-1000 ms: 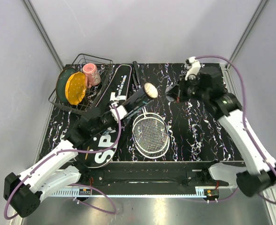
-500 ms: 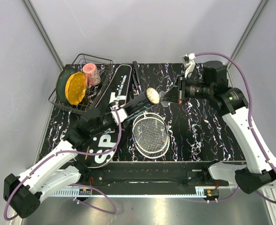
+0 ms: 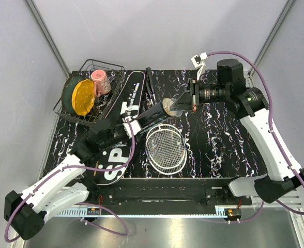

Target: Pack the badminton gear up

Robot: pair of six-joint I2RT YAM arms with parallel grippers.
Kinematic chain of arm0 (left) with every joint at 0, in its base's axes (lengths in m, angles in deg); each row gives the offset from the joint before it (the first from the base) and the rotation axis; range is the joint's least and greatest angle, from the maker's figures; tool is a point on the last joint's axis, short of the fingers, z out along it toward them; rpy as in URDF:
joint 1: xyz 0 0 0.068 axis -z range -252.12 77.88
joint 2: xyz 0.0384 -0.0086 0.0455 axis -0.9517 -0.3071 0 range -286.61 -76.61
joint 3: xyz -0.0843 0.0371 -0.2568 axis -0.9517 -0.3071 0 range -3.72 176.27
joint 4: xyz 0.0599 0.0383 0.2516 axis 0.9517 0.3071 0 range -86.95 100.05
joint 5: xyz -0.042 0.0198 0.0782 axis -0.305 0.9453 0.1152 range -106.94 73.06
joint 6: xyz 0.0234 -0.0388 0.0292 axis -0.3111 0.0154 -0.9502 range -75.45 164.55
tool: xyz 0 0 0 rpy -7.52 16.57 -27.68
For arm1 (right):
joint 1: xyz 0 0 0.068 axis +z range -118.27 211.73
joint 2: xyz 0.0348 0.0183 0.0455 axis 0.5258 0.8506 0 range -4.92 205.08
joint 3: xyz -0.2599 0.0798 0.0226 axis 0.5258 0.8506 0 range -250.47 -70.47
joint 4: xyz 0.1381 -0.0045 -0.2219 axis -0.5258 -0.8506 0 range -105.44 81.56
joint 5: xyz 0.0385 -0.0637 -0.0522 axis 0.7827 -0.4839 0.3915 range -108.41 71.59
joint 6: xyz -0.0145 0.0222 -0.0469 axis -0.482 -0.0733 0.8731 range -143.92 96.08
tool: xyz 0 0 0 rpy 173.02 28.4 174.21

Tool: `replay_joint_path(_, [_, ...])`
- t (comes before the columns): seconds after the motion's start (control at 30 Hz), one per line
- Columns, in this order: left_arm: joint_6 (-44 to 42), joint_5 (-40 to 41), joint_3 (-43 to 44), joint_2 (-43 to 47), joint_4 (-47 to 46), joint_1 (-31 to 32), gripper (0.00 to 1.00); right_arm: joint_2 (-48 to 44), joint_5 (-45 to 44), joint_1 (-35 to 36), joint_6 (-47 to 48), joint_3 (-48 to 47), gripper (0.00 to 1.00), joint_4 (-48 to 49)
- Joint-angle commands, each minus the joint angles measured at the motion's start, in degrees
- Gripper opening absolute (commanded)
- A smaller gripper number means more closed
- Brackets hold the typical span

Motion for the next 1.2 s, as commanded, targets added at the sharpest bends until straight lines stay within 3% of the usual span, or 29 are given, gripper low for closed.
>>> replay_joint_path(0.0, [-1.08, -2.23, 1.61, 0.55, -4.82, 0.33, 0.00, 1.57, 3.85, 1.33, -1.40, -1.80, 0.00, 1.46])
replay_joint_path(0.63, [-1.26, -2.76, 1.52, 1.16, -4.82, 0.95, 0.00, 2.81, 7.90, 2.30, -6.23, 1.80, 0.00, 8.84])
replay_joint_path(0.73, [-1.26, -2.49, 1.44, 1.60, -4.82, 1.21, 0.00, 3.16, 7.28, 2.30, -5.62, 2.07, 0.00, 7.88])
replay_joint_path(0.9, [-1.26, -1.18, 0.73, 2.57, -5.70, 1.30, 0.00, 5.00, -0.02, 3.09, -0.34, -0.05, 0.00, -2.06])
replay_joint_path(1.17, [-0.73, -3.98, -0.49, 4.67, -7.81, 1.21, 0.00, 5.09, 5.86, 3.35, -6.22, 5.93, 0.00, 7.76])
